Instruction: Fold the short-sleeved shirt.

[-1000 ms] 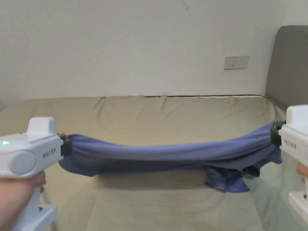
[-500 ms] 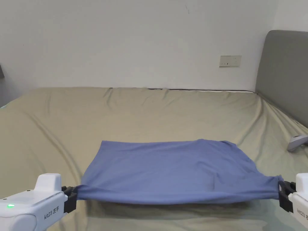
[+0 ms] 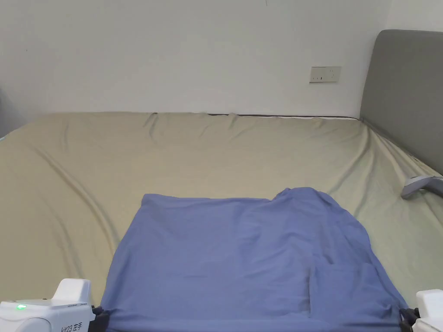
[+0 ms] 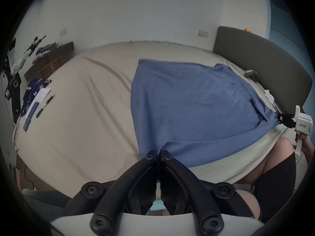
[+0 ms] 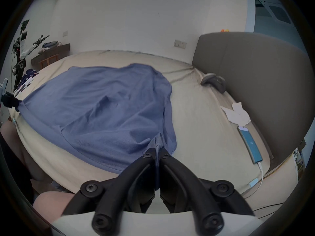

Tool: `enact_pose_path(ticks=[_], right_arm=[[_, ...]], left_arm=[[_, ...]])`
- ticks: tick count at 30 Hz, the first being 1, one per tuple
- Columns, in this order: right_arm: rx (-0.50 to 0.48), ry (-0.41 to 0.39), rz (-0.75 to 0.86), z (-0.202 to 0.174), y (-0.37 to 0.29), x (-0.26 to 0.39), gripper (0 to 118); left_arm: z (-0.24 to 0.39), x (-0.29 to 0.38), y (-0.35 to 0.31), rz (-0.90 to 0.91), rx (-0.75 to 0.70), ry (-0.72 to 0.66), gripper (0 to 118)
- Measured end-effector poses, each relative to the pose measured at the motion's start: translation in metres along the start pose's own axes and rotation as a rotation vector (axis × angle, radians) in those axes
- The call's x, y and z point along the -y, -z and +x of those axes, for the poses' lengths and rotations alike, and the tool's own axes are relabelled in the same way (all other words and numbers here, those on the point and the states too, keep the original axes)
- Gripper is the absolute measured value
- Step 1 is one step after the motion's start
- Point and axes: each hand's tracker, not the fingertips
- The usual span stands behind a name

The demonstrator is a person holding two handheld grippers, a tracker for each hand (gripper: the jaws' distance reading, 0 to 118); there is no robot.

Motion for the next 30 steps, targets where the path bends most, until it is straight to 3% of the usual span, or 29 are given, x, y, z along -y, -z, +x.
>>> enact_pose_path(ticks=[2, 3, 4, 5, 6, 7, 8, 11, 12, 13, 15, 17, 18, 19, 21, 22, 24, 27, 30], right_arm=[[-0.041, -0.001, -0.031, 0.003, 0.003, 0.002, 14], [-0.040, 0.000, -0.037, 0.004, 0.003, 0.003, 19], [-0.022, 0.026, -0.023, 0.006, 0.000, 0.004, 19], [-0.028, 0.073, 0.010, 0.011, -0.004, 0.004, 43], [-0.033, 0.116, 0.042, 0.014, -0.011, 0.001, 71], [-0.043, 0.122, 0.079, 0.017, -0.021, -0.006, 101], [-0.045, 0.125, 0.125, 0.018, -0.031, -0.013, 107], [0.008, 0.125, 0.262, 0.013, -0.065, -0.041, 107], [0.019, 0.145, 0.306, 0.010, -0.075, -0.050, 107], [0.010, 0.181, 0.339, 0.006, -0.085, -0.060, 105], [-0.066, 0.241, 0.415, 0.001, -0.102, -0.077, 90], [-0.068, 0.229, 0.544, -0.010, -0.117, -0.087, 41], [-0.009, 0.201, 0.596, -0.023, -0.127, -0.092, 11], [0.035, 0.179, 0.628, -0.030, -0.132, -0.092, 3], [0.033, 0.053, 0.736, -0.041, -0.144, -0.093, 3], [-0.028, 0.093, 0.674, -0.043, -0.132, -0.084, 1], [0.045, -0.043, 0.783, -0.054, -0.137, -0.080, 1], [-0.030, 0.028, 0.655, -0.054, -0.120, -0.072, 0], [-0.009, 0.019, 0.649, -0.051, -0.116, -0.071, 0]], left_arm=[[0.000, 0.004, 0.002, 0.002, -0.013, 0.010, 47], [-0.002, 0.005, 0.003, 0.002, -0.018, 0.010, 57], [-0.005, 0.005, 0.002, -0.004, -0.016, -0.006, 57], [-0.007, 0.004, -0.001, 0.007, -0.004, -0.054, 83], [-0.012, 0.003, -0.008, 0.056, 0.014, -0.103, 101], [-0.016, -0.003, -0.020, 0.096, 0.030, -0.143, 105], [-0.019, -0.009, -0.031, 0.133, 0.024, -0.174, 105], [-0.011, -0.029, -0.079, 0.354, -0.076, -0.196, 102], [-0.004, -0.034, -0.096, 0.432, -0.106, -0.159, 93], [0.006, -0.039, -0.112, 0.505, -0.132, -0.128, 74], [0.022, -0.038, -0.135, 0.637, -0.170, -0.080, 45], [0.036, -0.036, -0.150, 0.735, -0.141, -0.078, 3], [0.042, -0.034, -0.154, 0.772, -0.142, -0.059, 0], [0.048, -0.031, -0.154, 0.792, -0.158, -0.037, 0], [0.054, -0.025, -0.150, 0.808, -0.144, 0.029, 0], [0.057, -0.021, -0.146, 0.813, -0.148, 0.057, 0], [0.060, -0.019, -0.139, 0.788, -0.152, 0.073, 0], [0.054, -0.020, -0.124, 0.730, -0.113, 0.051, 0], [0.046, -0.022, -0.113, 0.699, -0.128, 0.047, 0]])
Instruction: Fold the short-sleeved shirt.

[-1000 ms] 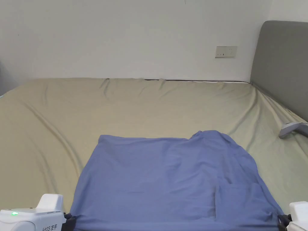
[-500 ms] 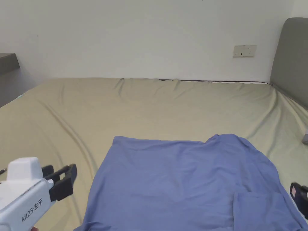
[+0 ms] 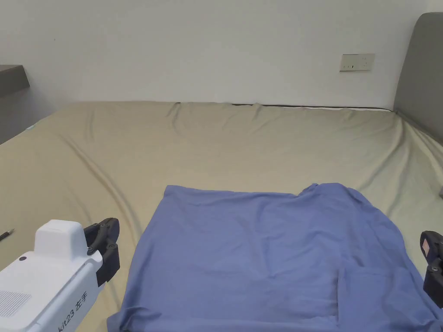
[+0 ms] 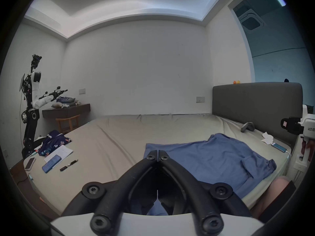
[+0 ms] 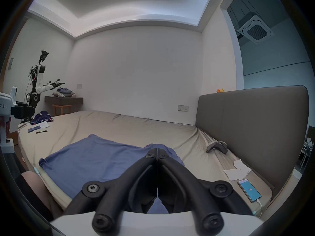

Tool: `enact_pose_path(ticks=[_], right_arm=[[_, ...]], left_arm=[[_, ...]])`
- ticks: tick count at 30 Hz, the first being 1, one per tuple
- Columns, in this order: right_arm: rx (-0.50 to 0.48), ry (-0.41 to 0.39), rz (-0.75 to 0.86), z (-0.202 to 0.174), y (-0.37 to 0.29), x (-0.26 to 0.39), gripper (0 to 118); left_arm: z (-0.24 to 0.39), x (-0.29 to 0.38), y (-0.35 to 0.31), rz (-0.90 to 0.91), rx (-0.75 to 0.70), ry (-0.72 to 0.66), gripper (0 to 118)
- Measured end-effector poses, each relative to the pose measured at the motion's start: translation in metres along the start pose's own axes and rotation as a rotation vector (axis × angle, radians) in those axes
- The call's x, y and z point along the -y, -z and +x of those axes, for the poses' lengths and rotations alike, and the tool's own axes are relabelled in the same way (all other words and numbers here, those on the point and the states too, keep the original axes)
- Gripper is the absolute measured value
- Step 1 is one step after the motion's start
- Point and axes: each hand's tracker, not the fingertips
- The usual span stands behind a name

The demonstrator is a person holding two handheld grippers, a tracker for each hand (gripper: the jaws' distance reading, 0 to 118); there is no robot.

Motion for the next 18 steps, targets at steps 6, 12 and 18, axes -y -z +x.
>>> enact_pose_path(ticks=[6, 12, 18], right_arm=[[-0.001, 0.016, -0.058, 0.003, 0.007, 0.008, 0], [-0.024, 0.002, -0.088, 0.000, 0.010, 0.012, 0], [-0.042, -0.015, -0.125, -0.001, 0.015, 0.020, 0]], left_arm=[[-0.019, 0.048, 0.052, -0.465, 0.072, -0.039, 6], [-0.020, 0.096, 0.075, -0.710, 0.077, 0.072, 91], [-0.028, 0.095, 0.083, -0.704, 0.076, -0.033, 1]])
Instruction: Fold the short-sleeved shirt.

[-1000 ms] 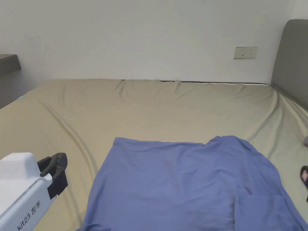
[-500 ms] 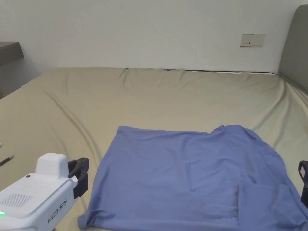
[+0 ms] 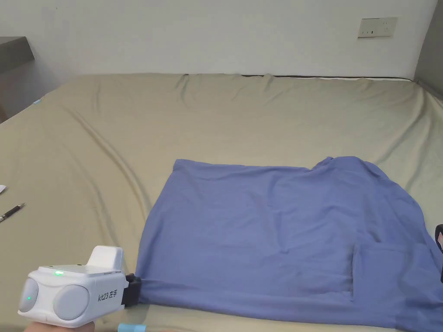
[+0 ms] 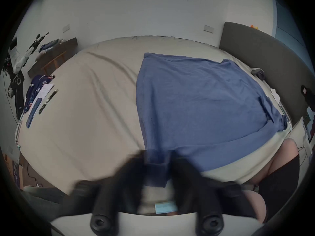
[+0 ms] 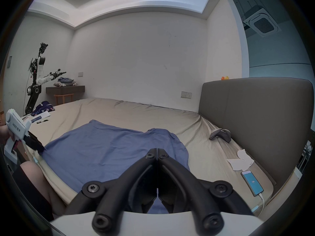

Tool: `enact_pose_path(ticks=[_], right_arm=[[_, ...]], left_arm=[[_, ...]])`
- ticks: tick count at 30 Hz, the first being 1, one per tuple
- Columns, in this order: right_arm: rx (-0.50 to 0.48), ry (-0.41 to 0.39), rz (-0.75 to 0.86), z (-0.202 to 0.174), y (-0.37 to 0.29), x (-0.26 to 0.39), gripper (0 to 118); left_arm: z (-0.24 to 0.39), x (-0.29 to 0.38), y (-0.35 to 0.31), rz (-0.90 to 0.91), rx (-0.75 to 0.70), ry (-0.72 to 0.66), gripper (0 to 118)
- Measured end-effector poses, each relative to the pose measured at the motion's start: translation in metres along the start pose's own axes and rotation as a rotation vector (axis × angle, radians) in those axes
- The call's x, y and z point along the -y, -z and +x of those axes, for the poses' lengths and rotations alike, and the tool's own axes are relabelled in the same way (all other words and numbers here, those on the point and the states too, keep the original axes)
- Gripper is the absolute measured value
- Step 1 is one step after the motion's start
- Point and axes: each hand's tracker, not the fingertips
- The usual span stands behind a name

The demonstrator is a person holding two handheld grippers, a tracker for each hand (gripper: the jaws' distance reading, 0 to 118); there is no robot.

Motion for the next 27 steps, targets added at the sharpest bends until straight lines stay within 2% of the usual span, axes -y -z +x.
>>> enact_pose_path(ticks=[3, 8, 10, 11, 12, 13, 14, 15, 16, 17, 18, 21, 22, 23, 26, 27], right_arm=[[-0.002, -0.011, -0.005, 0.000, 0.000, 0.002, 0], [0.034, -0.033, -0.051, 0.012, 0.001, 0.003, 0], [-0.014, -0.033, -0.175, 0.027, 0.010, 0.007, 4], [-0.024, -0.020, -0.236, 0.035, 0.013, 0.013, 11], [-0.027, -0.008, -0.294, 0.042, 0.018, 0.022, 29], [0.046, -0.010, -0.388, 0.049, 0.021, 0.032, 64], [0.087, -0.019, -0.422, 0.054, 0.025, 0.042, 79], [0.092, 0.000, -0.469, 0.059, 0.029, 0.054, 85], [0.059, 0.025, -0.502, 0.063, 0.032, 0.066, 85], [0.031, 0.040, -0.541, 0.065, 0.036, 0.074, 97], [0.011, 0.048, -0.586, 0.065, 0.040, 0.085, 98], [-0.030, 0.082, -0.706, 0.066, 0.054, 0.107, 97], [-0.049, 0.101, -0.746, 0.067, 0.058, 0.114, 89], [-0.044, 0.119, -0.765, 0.068, 0.061, 0.118, 75], [-0.092, 0.175, -0.732, 0.069, 0.063, 0.112, 20], [-0.086, 0.163, -0.727, 0.067, 0.062, 0.106, 12]], left_arm=[[0.007, 0.003, 0.000, -0.036, 0.020, 0.070, 0], [0.010, -0.001, -0.010, 0.038, 0.017, 0.056, 0], [0.011, -0.007, -0.022, 0.126, -0.001, 0.032, 0], [0.011, -0.009, -0.028, 0.160, 0.001, 0.026, 0], [0.011, -0.011, -0.033, 0.192, 0.004, 0.017, 0], [0.011, -0.014, -0.037, 0.219, 0.007, 0.001, 0], [0.011, -0.016, -0.040, 0.233, 0.010, -0.006, 0], [0.011, -0.016, -0.041, 0.234, 0.014, -0.003, 0], [0.011, -0.016, -0.040, 0.234, 0.015, 0.005, 0], [0.017, -0.015, -0.042, 0.236, 0.011, 0.009, 0], [0.018, -0.015, -0.039, 0.225, 0.012, 0.019, 0], [0.021, -0.013, -0.034, 0.193, 0.010, 0.020, 0], [0.021, -0.012, -0.033, 0.184, 0.010, 0.020, 0], [0.022, -0.011, -0.033, 0.180, 0.009, 0.021, 0], [0.022, -0.011, -0.032, 0.172, 0.009, 0.024, 0], [0.022, -0.011, -0.032, 0.171, 0.010, 0.024, 0]])
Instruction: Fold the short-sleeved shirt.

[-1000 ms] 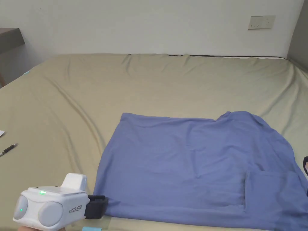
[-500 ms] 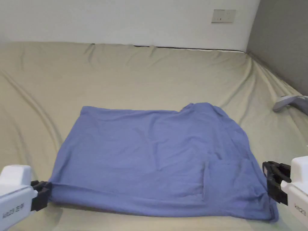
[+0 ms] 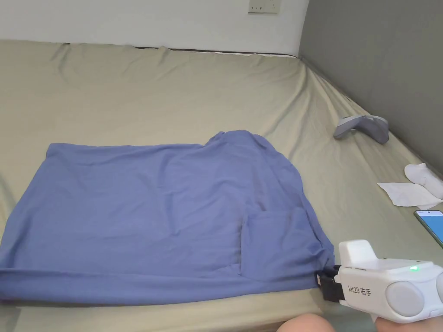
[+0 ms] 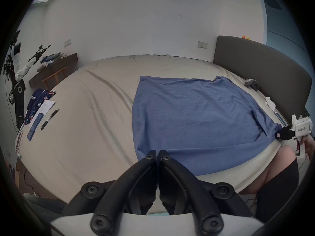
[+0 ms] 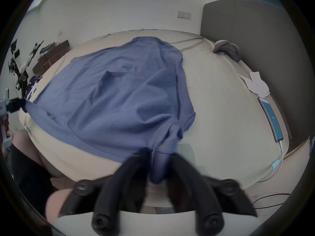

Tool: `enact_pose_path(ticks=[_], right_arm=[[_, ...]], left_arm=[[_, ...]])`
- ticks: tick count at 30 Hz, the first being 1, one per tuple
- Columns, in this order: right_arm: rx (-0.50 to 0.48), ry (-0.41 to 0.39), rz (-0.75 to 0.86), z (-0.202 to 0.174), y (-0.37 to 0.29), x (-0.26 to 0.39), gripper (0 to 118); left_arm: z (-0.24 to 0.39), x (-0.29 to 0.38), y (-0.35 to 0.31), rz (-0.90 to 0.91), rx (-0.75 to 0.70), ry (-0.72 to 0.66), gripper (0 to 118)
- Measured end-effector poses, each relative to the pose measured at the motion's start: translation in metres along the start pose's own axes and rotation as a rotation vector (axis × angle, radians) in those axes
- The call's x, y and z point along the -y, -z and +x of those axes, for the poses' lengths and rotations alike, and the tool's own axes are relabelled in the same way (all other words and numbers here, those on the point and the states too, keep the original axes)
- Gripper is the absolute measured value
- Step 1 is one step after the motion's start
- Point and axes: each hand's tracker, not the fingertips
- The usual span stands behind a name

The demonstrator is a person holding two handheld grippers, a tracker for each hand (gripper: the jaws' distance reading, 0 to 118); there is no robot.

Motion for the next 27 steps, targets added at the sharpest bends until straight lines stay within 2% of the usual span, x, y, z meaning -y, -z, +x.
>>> enact_pose_path(ticks=[3, 8, 12, 14, 18, 21, 27], right_arm=[[0.042, -0.064, 0.031, -0.013, -0.015, -0.004, 12], [0.023, -0.019, 0.072, -0.012, -0.043, -0.010, 12], [-0.020, -0.009, 0.051, -0.009, -0.048, -0.043, 12], [-0.023, -0.031, 0.038, -0.006, -0.046, -0.067, 12], [-0.043, 0.001, 0.006, 0.009, -0.030, -0.129, 12], [-0.021, -0.009, 0.006, 0.011, -0.009, -0.167, 12], [0.009, 0.011, -0.047, 0.006, 0.059, -0.203, 12]], left_arm=[[-0.001, -0.001, -0.002, 0.002, -0.001, -0.004, 0], [-0.003, -0.017, -0.019, 0.000, 0.016, -0.075, 0], [-0.007, -0.045, -0.018, -0.010, 0.027, -0.063, 0], [-0.011, -0.066, -0.005, -0.028, 0.010, -0.039, 0], [-0.027, -0.115, 0.036, -0.055, -0.009, -0.066, 0], [-0.034, -0.146, 0.071, -0.077, -0.031, -0.049, 0], [-0.036, -0.167, 0.145, -0.155, -0.045, -0.099, 0]])
